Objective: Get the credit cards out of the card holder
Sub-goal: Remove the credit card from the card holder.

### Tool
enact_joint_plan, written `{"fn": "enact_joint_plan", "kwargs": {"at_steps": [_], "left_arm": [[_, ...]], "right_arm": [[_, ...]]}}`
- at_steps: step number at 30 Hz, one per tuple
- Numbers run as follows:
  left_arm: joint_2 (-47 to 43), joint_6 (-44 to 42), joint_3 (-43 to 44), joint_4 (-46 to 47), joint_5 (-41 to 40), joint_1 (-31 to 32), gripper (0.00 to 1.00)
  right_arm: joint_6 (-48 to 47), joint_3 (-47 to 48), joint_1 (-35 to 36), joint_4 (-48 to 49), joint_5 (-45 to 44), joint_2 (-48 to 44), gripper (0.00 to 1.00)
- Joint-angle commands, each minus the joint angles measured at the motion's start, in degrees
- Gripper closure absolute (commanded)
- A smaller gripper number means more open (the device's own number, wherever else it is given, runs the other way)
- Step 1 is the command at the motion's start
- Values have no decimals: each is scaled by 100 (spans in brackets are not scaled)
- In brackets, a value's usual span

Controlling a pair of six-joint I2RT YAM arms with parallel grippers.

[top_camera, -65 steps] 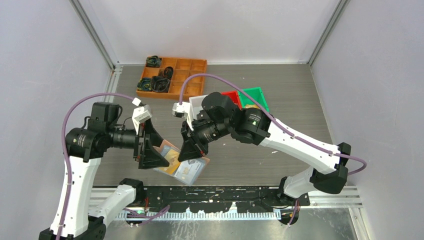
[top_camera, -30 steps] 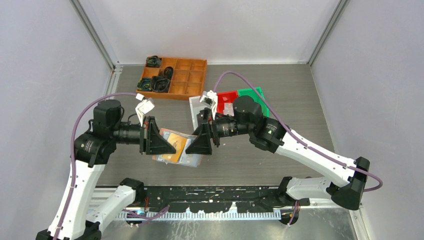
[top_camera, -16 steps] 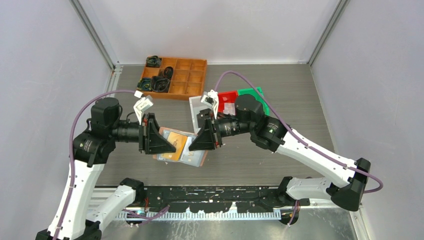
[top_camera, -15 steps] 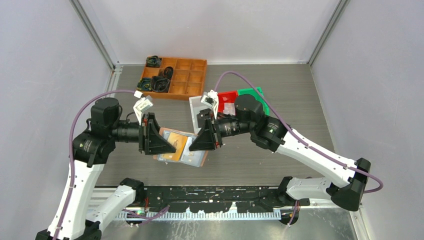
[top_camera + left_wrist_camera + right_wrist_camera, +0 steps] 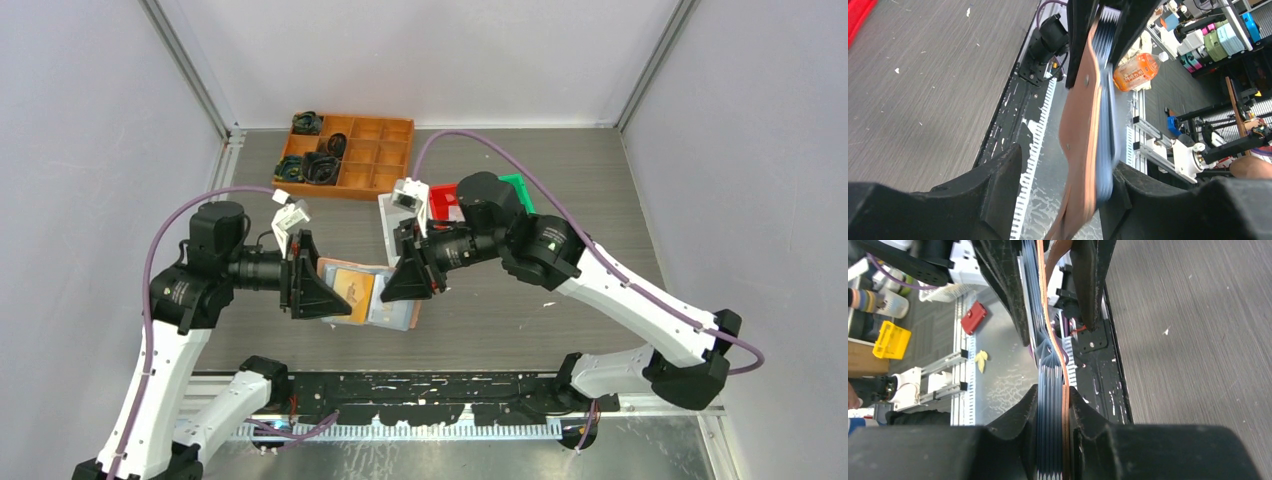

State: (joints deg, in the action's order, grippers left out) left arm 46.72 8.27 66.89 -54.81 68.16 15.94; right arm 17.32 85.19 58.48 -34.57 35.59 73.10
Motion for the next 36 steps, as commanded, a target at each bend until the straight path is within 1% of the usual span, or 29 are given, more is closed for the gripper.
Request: {"fn": "enact_joint_plan", "kwargs": {"at_steps": [1,3,7,8,11,16,21,23,25,27,30,31,33,36], "left_arm": [[27,-176,-18,19,196,-21,45],[40,-412,30,-220,174,-21,45],[136,-1292,214,-1015,165,-18,45],[149,-1405,220,-1141,151,-21,45],[125,-1488,173,-1137,92,-19,49],[92,-1387,123,-922,37,-17,62],[110,-1295,210,-839,155,-20,84],[126,-1267,280,-874,308,-21,94],[152,-1143,306,-885,466,-21,100],[165,-902,299,-786,559,-19,100],[129,-438,262,-485,619,-21,100],[94,-122,220,-286,603,-21,100],[24,367,109,143,489,-21,100],[-48,729,52,501,142,-21,100]], "right_arm": [[-451,770,227,-701,-551,377,99],[-490,903,288,-845,-678,444,99],[-537,1017,289,-982,-929,425,99],[-528,1044,293,-991,-931,438,99],[-498,1158,300,-1051,-936,491,99],[-486,1066,300,-947,-823,416,99],[-462,783,295,-674,-717,234,98],[-428,556,282,-442,-680,142,92],[-176,313,158,89,-368,29,84],[329,12,-45,768,56,-70,69],[784,-170,-221,1324,310,-177,56],[884,-215,-281,1431,319,-247,48],[1022,-276,-407,1561,239,-344,40],[1096,-279,-704,1465,-201,-594,35]]}}
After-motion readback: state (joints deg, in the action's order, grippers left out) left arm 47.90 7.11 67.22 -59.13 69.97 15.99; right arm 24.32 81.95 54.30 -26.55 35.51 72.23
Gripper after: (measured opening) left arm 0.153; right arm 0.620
